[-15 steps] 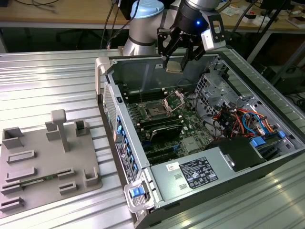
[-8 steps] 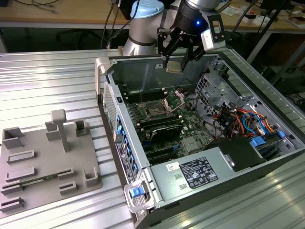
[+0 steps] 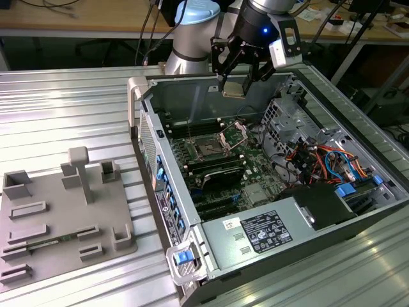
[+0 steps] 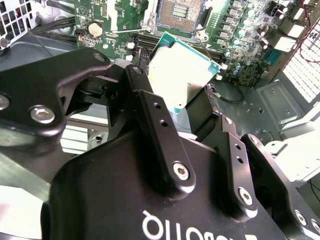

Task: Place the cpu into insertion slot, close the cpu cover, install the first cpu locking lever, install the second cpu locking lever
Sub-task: 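Place the cpu into insertion slot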

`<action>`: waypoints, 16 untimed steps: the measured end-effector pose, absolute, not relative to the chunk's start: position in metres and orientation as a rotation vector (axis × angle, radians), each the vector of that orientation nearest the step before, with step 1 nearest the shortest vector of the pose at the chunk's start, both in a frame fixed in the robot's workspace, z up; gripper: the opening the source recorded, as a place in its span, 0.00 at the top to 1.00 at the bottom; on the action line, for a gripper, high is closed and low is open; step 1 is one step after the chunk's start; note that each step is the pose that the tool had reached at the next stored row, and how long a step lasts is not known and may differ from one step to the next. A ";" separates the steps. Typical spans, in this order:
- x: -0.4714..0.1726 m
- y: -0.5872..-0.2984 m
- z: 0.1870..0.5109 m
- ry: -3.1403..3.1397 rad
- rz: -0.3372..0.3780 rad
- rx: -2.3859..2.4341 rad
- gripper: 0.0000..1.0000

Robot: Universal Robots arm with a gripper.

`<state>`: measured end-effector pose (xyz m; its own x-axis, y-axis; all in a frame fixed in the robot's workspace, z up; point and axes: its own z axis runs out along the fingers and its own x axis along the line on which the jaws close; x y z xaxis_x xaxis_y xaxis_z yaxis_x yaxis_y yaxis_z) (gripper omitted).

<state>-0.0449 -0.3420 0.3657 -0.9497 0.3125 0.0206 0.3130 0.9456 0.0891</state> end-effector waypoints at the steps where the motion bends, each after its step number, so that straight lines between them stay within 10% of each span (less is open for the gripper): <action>1: -0.045 -0.342 0.366 -3.092 -0.143 -0.500 0.45; 16: -0.045 -0.342 0.365 -3.087 -0.143 -0.534 0.45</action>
<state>-0.0449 -0.3420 0.3654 -0.9420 0.3348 0.0206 0.3353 0.9379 0.0891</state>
